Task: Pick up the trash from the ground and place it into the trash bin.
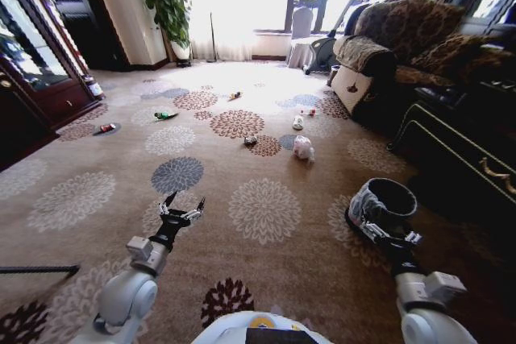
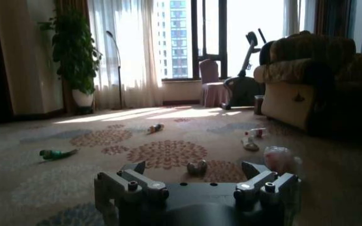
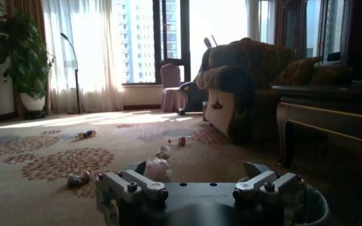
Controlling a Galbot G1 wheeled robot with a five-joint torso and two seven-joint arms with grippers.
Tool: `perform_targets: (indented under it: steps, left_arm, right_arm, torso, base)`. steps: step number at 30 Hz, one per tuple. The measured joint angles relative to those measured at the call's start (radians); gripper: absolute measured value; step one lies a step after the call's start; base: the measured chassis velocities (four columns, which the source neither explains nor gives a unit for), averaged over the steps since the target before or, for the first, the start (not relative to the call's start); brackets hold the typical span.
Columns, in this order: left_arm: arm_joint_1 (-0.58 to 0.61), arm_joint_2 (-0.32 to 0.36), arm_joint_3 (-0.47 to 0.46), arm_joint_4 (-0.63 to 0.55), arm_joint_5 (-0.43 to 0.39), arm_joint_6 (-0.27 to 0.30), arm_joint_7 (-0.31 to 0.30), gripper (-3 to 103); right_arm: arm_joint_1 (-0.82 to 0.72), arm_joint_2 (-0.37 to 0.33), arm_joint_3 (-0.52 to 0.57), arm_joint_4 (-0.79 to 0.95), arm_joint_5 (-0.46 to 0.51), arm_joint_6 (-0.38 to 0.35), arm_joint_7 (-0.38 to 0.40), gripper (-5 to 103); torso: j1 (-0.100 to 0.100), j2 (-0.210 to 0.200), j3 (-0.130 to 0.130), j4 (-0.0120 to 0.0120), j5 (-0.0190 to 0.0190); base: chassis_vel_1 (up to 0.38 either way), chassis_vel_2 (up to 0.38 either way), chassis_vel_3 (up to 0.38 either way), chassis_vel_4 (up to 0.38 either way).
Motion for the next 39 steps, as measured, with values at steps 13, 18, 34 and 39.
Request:
perform_targets:
  steps: [13,18,34,39]
  left_arm:
    - [0.005,-0.019,0.022,-0.004,0.059,0.002,0.023,100]
    - [0.006,-0.021,0.022,0.001,0.06,0.001,0.026,100]
    - [0.001,-0.031,0.019,0.019,0.039,-0.036,0.06,100]
    - [0.014,-0.043,0.021,0.02,0.083,-0.045,0.086,100]
  right_arm:
    - [-0.006,0.019,0.002,-0.026,-0.018,0.065,0.009,100]
    - [-0.01,0.024,0.004,-0.036,-0.02,0.082,0.003,100]
    - [-0.002,0.033,-0.011,-0.066,-0.035,0.09,0.003,100]
    - [-0.004,0.032,-0.012,-0.07,-0.036,0.093,0.004,100]
  torso:
    - [0.0,0.0,0.0,0.0,0.0001]
    - [0.0,0.0,0.0,0.0,0.0001]
    - [0.0,0.0,0.0,0.0003,0.0001]
    - [0.0,0.0,0.0,0.0001,0.0002]
  base:
    - [-0.019,-0.019,-0.016,-0.023]
    - [-0.074,-0.063,-0.06,-0.09]
    - [-0.166,0.071,0.069,-0.174]
    - [-0.222,0.225,0.222,-0.244]
